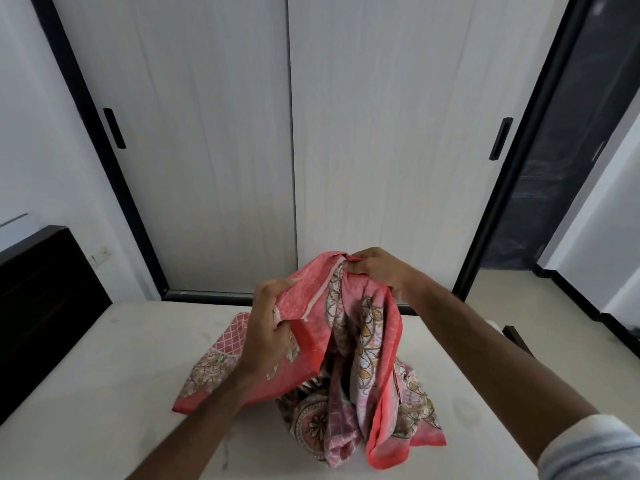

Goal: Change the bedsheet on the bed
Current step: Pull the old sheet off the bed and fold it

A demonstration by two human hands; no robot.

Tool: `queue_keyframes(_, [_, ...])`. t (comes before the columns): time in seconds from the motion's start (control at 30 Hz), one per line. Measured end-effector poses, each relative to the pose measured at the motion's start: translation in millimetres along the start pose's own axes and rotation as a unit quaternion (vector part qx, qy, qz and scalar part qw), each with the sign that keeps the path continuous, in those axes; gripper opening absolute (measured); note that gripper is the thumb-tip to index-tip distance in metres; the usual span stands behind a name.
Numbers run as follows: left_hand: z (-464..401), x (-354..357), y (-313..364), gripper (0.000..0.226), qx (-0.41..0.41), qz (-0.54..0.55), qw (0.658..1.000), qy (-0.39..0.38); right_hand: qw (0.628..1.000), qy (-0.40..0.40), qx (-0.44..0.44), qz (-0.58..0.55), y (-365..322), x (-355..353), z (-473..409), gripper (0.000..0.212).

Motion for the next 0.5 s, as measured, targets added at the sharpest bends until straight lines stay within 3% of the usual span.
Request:
queue_keyframes(0.07, [-4.9, -5.8, 9.2, 0.086, 0.086, -0.067, 0.994, -0.003, 1.000, 0.004, 0.004, -0.011, 0.3, -3.9, 2.4, 0.021])
queue_keyframes(0.2, [-15.9, -2.9, 31.5, 0.045, 0.244, -0.161, 0.956, -0.039, 1.000, -0.010, -0.001, 0.004, -0.9, -1.0, 6.7, 0.018])
queue_keyframes(0.33, [-28.0, 4.2, 39.1, 0.036, 0.337, -0.227, 0.912, -0.042, 0.999, -0.038, -0.010, 0.007, -5.6, 6.1, 10.4, 0.017])
queue_keyframes(0.43, [-41.7, -0.4, 49.4, 0.027, 0.282, -0.146, 0.947, -0.053, 0.998, -0.059, -0.020, 0.021, -6.8, 4.8, 12.1, 0.013])
queue_keyframes(0.5, [-63.2, -10.4, 41.5, 0.011, 0.084, -0.035, 0.996, -0.016, 0.994, -0.100, -0.019, 0.041, -3.5, 5.3, 15.3, 0.014])
Point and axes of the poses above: each hand's wrist, its own z-axis away from the middle knuckle, its own x-axis out of the palm, y = z × x, the point moved 10 cm from there along -z, towards the middle knuckle, and after that the axes turned 10 degrees about y, right-handed, at the moved point
